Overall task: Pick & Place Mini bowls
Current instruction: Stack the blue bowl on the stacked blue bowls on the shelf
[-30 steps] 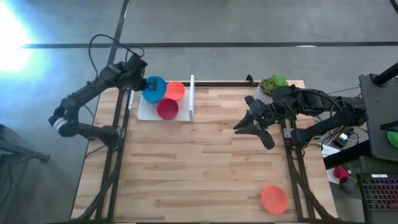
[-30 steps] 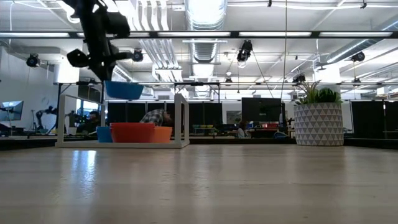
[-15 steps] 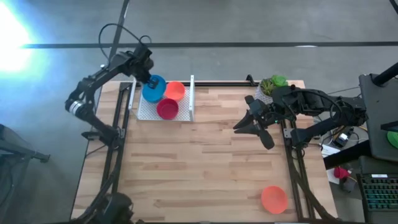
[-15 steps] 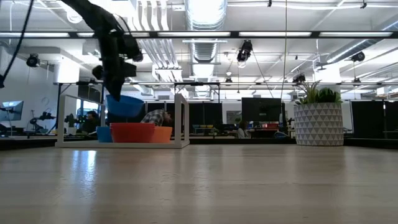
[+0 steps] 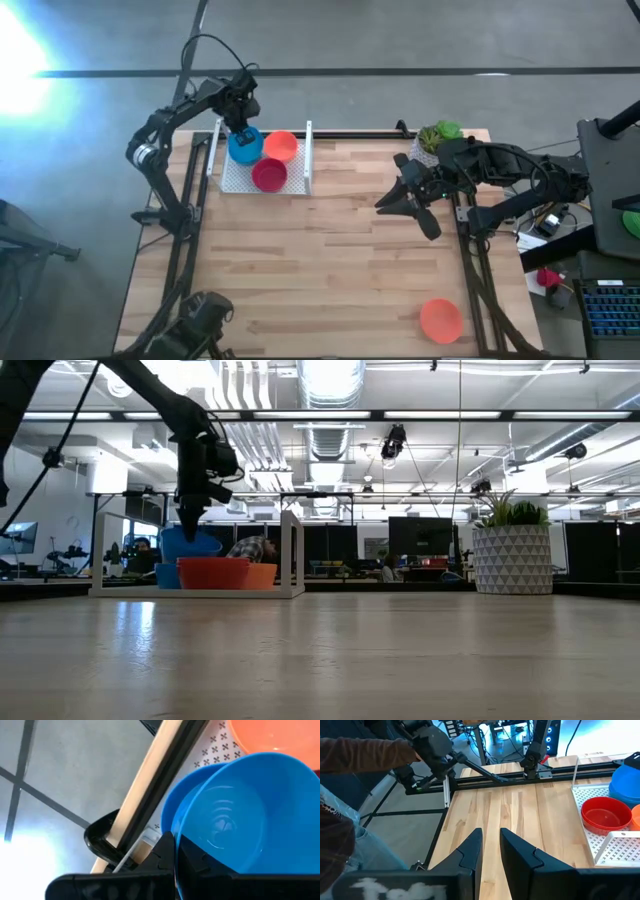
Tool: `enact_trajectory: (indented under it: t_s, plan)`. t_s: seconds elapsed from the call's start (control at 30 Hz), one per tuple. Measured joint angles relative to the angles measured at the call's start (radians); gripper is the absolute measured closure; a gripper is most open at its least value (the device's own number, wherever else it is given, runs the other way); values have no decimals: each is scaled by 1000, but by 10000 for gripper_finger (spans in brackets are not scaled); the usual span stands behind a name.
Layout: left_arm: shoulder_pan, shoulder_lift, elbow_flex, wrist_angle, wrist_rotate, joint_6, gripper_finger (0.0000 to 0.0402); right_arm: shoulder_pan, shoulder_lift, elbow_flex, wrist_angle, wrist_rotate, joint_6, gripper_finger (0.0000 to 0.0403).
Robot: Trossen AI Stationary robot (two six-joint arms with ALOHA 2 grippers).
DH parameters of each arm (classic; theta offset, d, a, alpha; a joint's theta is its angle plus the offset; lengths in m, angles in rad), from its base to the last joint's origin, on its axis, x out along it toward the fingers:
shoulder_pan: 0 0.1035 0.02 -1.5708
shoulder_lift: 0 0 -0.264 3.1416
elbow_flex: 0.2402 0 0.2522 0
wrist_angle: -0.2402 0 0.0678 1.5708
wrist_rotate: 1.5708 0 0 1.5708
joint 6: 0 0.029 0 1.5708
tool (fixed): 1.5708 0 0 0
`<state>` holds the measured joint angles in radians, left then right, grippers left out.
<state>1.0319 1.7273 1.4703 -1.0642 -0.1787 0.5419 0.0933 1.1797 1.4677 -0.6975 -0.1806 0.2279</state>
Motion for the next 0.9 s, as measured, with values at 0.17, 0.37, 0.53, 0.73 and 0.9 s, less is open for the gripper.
enact_trajectory:
  t_s: [0.17, 0.37, 0.53, 0.73, 0.9]
  plan:
    - [-1, 13, -2, -2, -3, 3, 401, 0, 0, 0, 0, 0, 0, 342]
    - [-1, 13, -3, -2, -6, -9, 392, 0, 0, 0, 0, 1, 0, 342]
    - [-1, 13, -3, -2, -26, -22, 373, 0, 0, 0, 0, 27, 0, 342]
    - [-1, 12, -3, -1, -50, -23, 341, -1, 0, 0, 0, 29, 0, 342]
    - [-1, 9, 11, -1, -100, -29, 332, -1, 0, 0, 0, 30, 0, 342]
